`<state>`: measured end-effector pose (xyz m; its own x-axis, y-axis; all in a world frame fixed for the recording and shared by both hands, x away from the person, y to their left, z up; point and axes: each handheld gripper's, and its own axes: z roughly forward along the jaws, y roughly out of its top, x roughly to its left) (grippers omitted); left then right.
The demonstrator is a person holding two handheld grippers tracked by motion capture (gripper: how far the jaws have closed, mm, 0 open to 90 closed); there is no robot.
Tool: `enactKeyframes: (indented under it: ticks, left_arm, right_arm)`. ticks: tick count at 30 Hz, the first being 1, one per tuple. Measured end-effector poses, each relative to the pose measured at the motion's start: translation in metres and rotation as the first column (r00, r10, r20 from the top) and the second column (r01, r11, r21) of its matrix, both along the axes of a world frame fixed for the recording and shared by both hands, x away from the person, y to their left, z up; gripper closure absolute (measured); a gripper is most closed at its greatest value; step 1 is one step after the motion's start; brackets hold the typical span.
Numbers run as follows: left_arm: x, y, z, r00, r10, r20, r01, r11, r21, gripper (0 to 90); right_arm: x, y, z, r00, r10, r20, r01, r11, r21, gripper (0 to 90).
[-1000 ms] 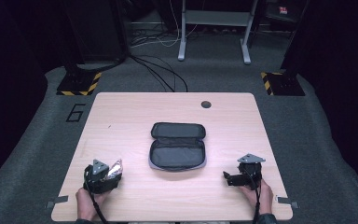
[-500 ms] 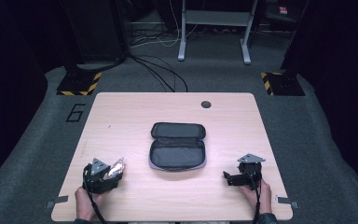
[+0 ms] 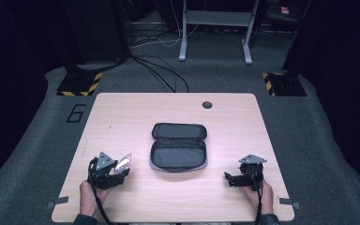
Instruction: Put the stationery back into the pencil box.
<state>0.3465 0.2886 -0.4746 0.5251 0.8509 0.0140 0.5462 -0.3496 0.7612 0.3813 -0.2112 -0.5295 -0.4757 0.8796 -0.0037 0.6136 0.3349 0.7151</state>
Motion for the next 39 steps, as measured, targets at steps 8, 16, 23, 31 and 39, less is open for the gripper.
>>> enactKeyframes:
  ticks: [8,16,23,31,39]
  left_arm:
    - [0.007,-0.015,0.009,0.9988,-0.047,0.015,0.047,0.9988,0.010,39.5]
    - [0.014,-0.031,0.020,0.9951,-0.093,0.033,0.093,0.9955,0.020,39.4]
    - [0.022,-0.048,0.026,0.9894,-0.139,0.040,0.138,0.9899,0.030,39.4]
    - [0.029,-0.071,0.029,0.9819,-0.186,0.036,0.186,0.9825,0.019,39.4]
    - [0.037,-0.085,0.028,0.9767,-0.211,0.038,0.211,0.9774,0.017,39.4]
  right_arm:
    - [0.000,0.000,0.000,1.0000,0.001,-0.001,-0.001,1.000,0.000,0.1]
    - [0.000,0.000,0.000,1.0000,0.002,-0.001,-0.002,1.000,-0.001,0.0]
    - [0.000,0.000,0.000,1.0000,0.002,-0.001,-0.002,1.000,0.000,0.0]
    - [0.000,0.000,0.000,1.0000,0.005,0.001,-0.005,1.000,-0.002,0.0]
    - [0.000,0.000,0.000,1.0000,0.004,0.000,-0.004,1.000,-0.001,0.0]
